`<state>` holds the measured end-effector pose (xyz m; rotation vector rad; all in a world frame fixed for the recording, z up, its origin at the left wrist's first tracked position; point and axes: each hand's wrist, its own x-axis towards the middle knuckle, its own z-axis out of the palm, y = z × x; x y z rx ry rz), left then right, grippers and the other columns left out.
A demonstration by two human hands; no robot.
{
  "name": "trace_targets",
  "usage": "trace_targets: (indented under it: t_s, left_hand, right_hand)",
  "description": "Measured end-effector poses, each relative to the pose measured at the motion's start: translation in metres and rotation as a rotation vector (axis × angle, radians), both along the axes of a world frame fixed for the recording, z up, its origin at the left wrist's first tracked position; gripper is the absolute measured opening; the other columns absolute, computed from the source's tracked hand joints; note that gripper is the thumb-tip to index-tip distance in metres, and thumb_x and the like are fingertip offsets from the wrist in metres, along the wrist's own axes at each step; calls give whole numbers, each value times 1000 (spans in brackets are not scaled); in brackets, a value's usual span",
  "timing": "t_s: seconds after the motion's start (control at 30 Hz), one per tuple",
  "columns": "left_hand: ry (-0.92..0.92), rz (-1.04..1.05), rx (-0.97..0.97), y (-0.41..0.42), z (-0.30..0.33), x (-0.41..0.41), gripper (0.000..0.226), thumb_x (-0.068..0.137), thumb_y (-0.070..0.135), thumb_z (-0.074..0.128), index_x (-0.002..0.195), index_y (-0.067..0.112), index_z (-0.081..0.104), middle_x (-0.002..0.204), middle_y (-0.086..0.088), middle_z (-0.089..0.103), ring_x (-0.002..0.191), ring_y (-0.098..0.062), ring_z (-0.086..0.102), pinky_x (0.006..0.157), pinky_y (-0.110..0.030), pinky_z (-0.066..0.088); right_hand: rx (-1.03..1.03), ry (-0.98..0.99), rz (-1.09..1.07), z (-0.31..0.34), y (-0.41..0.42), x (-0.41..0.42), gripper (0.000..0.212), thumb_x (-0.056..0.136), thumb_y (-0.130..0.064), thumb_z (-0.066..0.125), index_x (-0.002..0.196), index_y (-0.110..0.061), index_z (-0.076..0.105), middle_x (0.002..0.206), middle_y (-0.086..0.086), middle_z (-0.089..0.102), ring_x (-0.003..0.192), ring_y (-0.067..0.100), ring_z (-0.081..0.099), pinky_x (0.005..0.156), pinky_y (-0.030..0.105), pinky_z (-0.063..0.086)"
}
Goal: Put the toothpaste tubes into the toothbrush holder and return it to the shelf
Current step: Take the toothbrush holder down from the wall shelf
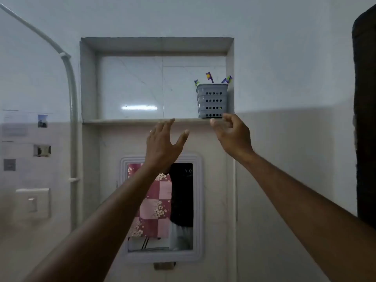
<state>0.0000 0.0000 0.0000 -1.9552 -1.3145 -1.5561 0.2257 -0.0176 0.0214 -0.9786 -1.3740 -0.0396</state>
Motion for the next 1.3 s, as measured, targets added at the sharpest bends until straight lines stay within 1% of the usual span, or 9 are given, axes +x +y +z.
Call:
trace_targets:
  t_s: [0.17,0.33,0.53,0.73,0.93,1.03,1.1,1.17,1.3]
  left_hand:
    - [25,16,63,53,30,8,78,102,70,48,163,21,42,170,-4,40,164,-24,24,134,-51,19]
    - [81,41,131,100,34,6,69,105,67,46,154,21,56,159,-3,56,162,-25,31,135,-52,12]
    - [-27,45,377,130,25,8,49,103,58,62,128,17,75,127,0,73,134,-22,61,133,-49,22]
    - [-119,-1,394,134,31,15,42,102,53,67,119,16,77,119,-1,76,124,-22,65,131,-47,26]
    - [-113,-39,320,122,37,11,45,103,54,64,120,15,79,123,-2,77,128,-23,63,133,-45,23]
    - [-196,-103,251,103,42,13,50,104,57,59,115,15,82,120,-2,80,125,-23,65,127,-49,33]
    - [-293,-169,230,89,45,15,50,105,58,55,112,17,84,114,-1,82,115,-21,70,113,-51,48]
    - [-316,-212,245,73,43,16,47,105,56,54,112,20,83,113,2,82,109,-15,71,105,-48,54]
    - [-226,-233,229,50,31,11,45,104,56,59,124,20,77,126,3,76,118,-16,69,106,-47,53]
  right_hand:
    - [19,-57,-138,26,37,-13,77,94,-66,77,152,-17,61,153,7,63,147,27,53,119,47,50]
    - [43,-106,-287,35,72,-15,85,93,-63,79,158,-16,52,160,9,53,149,32,46,120,50,48]
    - [24,-57,-276,44,101,-19,114,87,-65,84,172,-14,28,168,10,43,155,32,43,122,50,47]
    - [-2,-29,-360,53,113,-29,124,80,-70,87,169,-6,30,165,14,49,150,36,52,121,49,47]
    - [62,60,-360,51,103,-34,123,72,-63,93,165,-9,35,156,11,52,144,34,51,110,46,55]
    - [77,72,-312,51,87,-32,147,69,-70,93,175,-9,12,168,13,41,155,37,42,119,50,46]
    - [81,115,-228,57,75,-32,159,67,-74,95,178,-9,1,177,12,33,163,34,36,125,48,42]
    - [128,167,-174,64,61,-33,154,64,-72,99,176,-9,13,173,9,43,159,29,46,124,43,48]
    - [200,183,-164,53,32,-37,135,61,-68,102,164,-12,36,161,3,58,146,25,61,115,46,57]
